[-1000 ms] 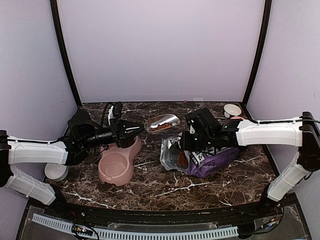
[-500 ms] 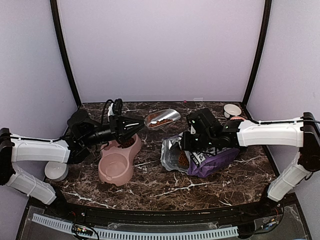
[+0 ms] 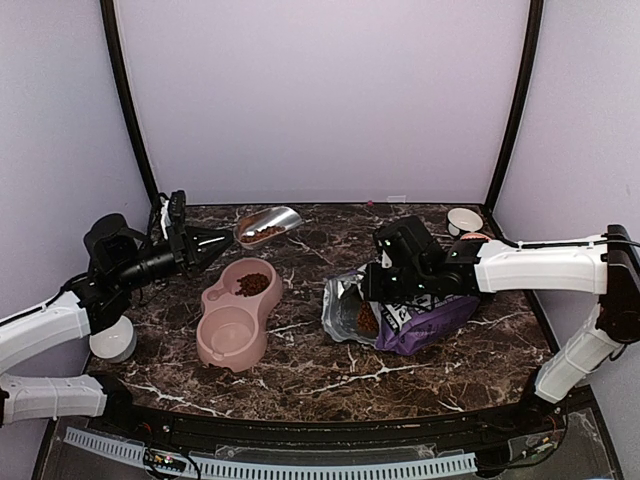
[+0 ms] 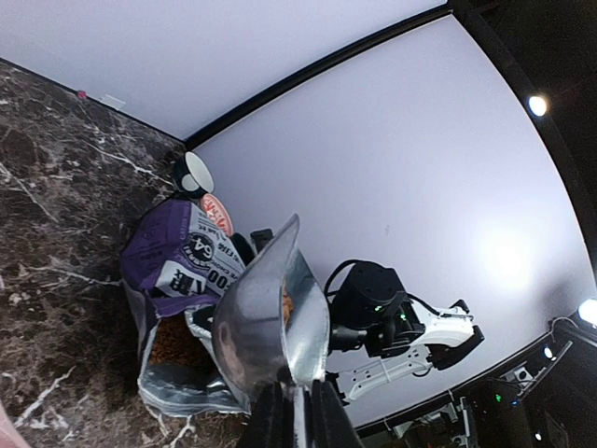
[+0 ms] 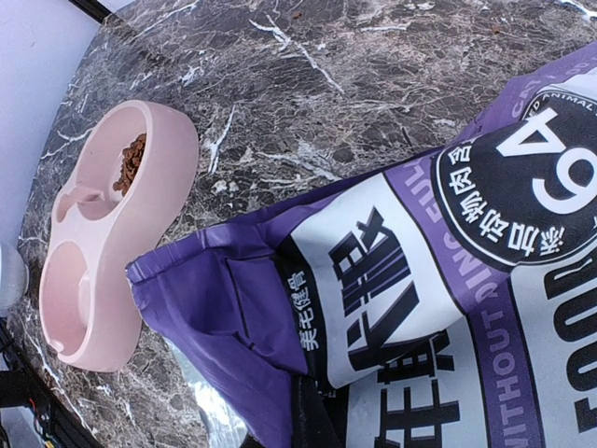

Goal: Serve the pet food
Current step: Place the pet food in the pet food bowl.

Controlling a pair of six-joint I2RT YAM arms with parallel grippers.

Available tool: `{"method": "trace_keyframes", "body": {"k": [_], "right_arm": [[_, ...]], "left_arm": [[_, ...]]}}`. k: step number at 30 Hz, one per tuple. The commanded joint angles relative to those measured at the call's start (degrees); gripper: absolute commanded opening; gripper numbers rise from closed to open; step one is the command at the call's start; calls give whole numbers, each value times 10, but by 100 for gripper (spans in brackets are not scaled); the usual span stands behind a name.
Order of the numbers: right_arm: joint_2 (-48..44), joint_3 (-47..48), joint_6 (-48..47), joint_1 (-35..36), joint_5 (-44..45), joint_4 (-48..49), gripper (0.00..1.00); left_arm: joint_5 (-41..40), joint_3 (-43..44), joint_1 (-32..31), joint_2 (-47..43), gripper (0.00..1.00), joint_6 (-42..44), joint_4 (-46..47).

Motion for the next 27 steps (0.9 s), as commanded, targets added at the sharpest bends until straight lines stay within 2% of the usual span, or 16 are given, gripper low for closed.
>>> {"method": "trace_keyframes", "body": {"k": [1,4,7,16,27], "right_arm": [[1,3,-11,-18,29,-16,0],[5,8,-13,-19,27,-17,0],[7,10,-14,-19,25,-14,0],[9,9,-16,-19,23,-14,0],[6,1,-13,-20,22,-11,0]], "left_arm": [[13,3,52,-72,0,69,-168],[15,22,90,-102,0,104,-294],[31,22,124,-128,0,121,-345],[46,23,172,-166,0,162,-442],[49,16,193,-203,0,179,-503]]}}
